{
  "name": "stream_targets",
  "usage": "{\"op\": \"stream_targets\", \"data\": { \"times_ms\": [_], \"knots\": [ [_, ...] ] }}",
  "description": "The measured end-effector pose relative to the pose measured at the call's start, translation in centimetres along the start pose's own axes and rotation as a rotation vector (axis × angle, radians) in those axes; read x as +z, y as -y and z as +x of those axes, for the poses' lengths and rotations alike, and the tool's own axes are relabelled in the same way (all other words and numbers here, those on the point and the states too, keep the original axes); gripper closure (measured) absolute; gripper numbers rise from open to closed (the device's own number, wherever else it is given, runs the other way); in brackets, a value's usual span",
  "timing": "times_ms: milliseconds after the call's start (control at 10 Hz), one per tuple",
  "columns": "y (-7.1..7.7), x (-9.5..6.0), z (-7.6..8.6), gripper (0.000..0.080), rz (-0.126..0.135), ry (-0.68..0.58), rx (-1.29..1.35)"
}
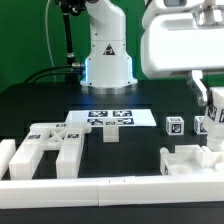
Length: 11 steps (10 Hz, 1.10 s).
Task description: Assemble chair
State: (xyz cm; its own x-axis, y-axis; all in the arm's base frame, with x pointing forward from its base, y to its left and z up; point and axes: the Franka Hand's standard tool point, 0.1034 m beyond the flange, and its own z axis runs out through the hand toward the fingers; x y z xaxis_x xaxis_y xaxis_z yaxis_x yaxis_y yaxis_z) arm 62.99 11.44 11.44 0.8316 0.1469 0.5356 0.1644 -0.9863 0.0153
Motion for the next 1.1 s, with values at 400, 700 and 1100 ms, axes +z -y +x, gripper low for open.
{"op": "stream_targets", "data": {
  "times_ms": [400,700,1100],
  "knots": [
    [0.4,1.0,-0.5,0.0512,0.002,-0.003,-0.007],
    [0.4,2.0,-0.6,0.0512,0.001,0.002,-0.008],
    [0.5,2.8,-0.7,0.0512,0.001,-0.002,-0.01]
  ]
}}
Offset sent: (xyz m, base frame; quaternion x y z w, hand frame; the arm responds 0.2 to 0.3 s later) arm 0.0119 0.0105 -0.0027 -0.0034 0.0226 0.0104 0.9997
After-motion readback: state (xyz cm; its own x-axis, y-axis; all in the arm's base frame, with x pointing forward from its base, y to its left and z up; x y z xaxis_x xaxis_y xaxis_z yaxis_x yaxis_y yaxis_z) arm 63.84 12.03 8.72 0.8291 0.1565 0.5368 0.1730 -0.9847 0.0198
